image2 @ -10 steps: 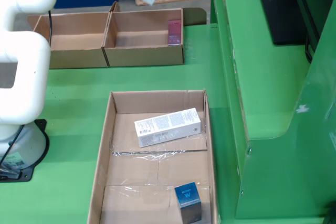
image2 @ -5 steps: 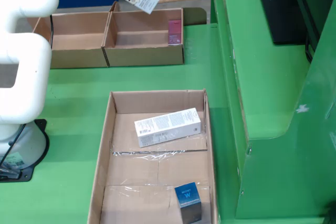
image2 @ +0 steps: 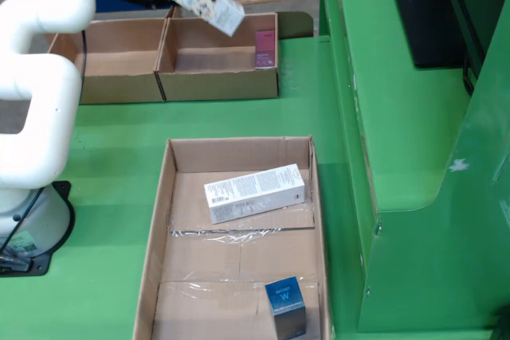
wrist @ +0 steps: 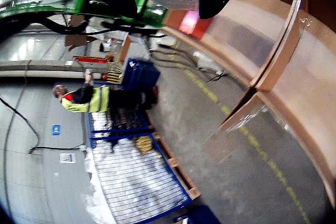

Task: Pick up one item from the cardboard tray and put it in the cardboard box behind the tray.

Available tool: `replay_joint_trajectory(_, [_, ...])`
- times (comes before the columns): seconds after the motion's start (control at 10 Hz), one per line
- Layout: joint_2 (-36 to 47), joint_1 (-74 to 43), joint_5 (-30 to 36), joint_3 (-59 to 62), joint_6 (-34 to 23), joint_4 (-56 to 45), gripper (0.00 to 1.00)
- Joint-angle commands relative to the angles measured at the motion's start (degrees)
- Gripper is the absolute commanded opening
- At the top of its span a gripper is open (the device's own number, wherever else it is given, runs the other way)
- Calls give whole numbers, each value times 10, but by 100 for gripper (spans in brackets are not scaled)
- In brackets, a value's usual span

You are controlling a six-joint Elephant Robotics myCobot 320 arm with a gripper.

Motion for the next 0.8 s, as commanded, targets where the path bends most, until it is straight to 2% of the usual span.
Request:
replay_joint_trajectory(0.0, [-9, -12, -6, 15, 1, 7, 0])
replay_joint_trajectory(0.2, [-28, -18, -6, 15, 22, 7, 0])
replay_joint_trajectory(0.3, [-28, -18, -6, 15, -2, 7, 0])
replay_joint_trajectory(0.5, [-52, -21, -6, 15, 18, 7, 0])
replay_joint_trajectory(0.7, [-77, -24, -6, 15, 12, 7, 0])
